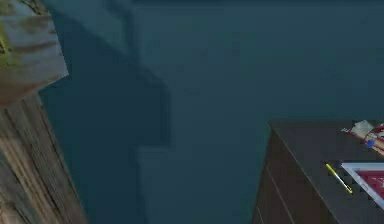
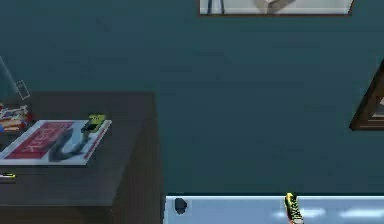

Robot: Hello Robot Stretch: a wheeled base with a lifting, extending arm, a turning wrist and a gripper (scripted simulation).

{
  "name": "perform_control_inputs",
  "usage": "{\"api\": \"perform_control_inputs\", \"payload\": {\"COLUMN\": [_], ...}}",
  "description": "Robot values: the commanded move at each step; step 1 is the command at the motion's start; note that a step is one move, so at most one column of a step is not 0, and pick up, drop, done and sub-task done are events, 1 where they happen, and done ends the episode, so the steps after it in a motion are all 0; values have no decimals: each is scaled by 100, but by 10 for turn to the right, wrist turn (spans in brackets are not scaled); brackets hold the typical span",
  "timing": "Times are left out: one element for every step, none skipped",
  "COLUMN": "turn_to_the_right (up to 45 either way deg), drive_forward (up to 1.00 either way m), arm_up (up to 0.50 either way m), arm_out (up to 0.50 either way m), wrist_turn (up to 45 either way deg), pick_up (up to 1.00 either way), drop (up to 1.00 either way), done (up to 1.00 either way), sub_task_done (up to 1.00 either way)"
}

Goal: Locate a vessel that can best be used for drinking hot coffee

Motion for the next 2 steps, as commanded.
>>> {"api": "perform_control_inputs", "payload": {"turn_to_the_right": [-450,-450], "drive_forward": [0,0], "arm_up": [0,0], "arm_out": [0,0], "wrist_turn": [0,0], "pick_up": [0,0], "drop": [0,0], "done": [0,0], "sub_task_done": [0,0]}}
